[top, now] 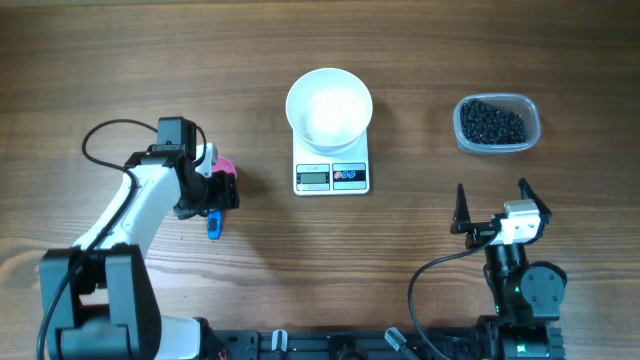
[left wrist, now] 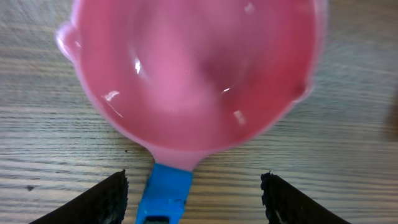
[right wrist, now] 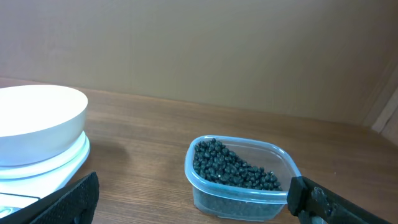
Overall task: Scoop item into bowl and weigh 150g on scale
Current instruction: 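Grasp the pink scoop by its blue handle with the left gripper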
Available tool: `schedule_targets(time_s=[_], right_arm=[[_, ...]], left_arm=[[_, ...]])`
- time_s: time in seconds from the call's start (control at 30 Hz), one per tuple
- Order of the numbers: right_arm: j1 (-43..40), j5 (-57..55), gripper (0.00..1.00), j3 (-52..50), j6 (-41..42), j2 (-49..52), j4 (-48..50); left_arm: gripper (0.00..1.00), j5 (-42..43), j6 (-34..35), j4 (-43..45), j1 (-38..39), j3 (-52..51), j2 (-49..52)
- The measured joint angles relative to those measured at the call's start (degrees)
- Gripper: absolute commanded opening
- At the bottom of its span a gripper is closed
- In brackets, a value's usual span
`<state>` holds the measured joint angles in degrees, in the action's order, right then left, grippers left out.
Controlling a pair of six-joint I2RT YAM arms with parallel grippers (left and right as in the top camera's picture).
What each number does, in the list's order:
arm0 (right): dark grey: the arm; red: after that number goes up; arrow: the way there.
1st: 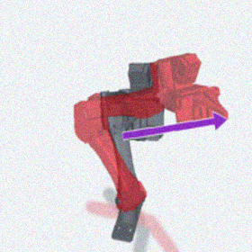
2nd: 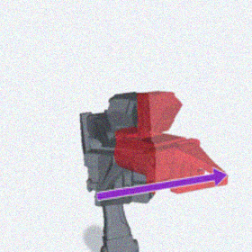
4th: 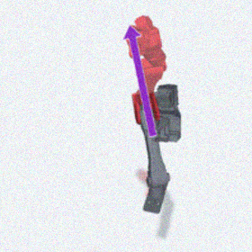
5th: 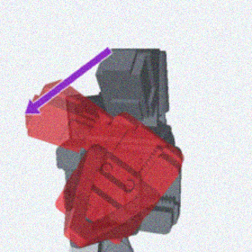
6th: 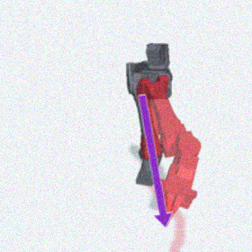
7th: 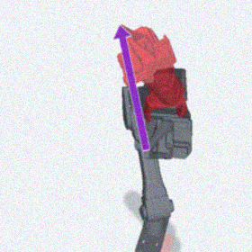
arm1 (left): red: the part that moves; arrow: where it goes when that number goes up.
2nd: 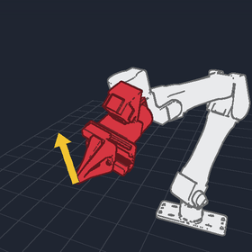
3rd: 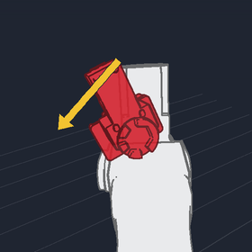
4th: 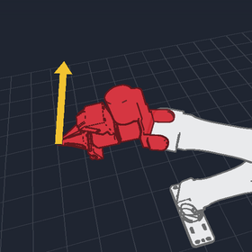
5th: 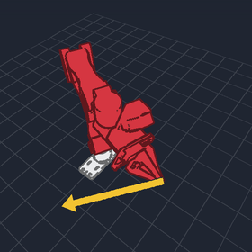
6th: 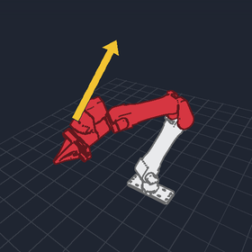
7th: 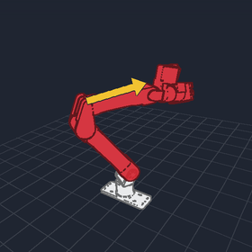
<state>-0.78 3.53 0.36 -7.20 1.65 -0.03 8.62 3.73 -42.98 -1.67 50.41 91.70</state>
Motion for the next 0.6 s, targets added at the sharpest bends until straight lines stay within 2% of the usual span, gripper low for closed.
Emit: schedule_targets(time_s=[0.07,0.17,0.37,0.53,0.6], right_arm=[[0.0,0.0,1.00,0.0,0.0,0.0,0.0],[0.0,0.0,1.00,0.0,0.0,0.0,0.0],[0.0,0.0,1.00,0.0,0.0,0.0,0.0],[0.0,0.0,1.00,0.0,0.0,0.0,0.0],[0.0,0.0,1.00,0.0,0.0,0.0,0.0]], left_arm=[[0.60,0.3,-0.7,0.7,-0.9,-0.2,1.8],[0.59,2.0,-2.5,1.3,-3.3,-0.2,4.2],[0.34,6.5,-6.6,1.7,-4.7,0.1,5.4],[0.16,7.8,-7.4,1.9,-4.7,0.2,6.3],[0.06,8.0,-7.7,1.9,-4.7,0.2,6.3]])
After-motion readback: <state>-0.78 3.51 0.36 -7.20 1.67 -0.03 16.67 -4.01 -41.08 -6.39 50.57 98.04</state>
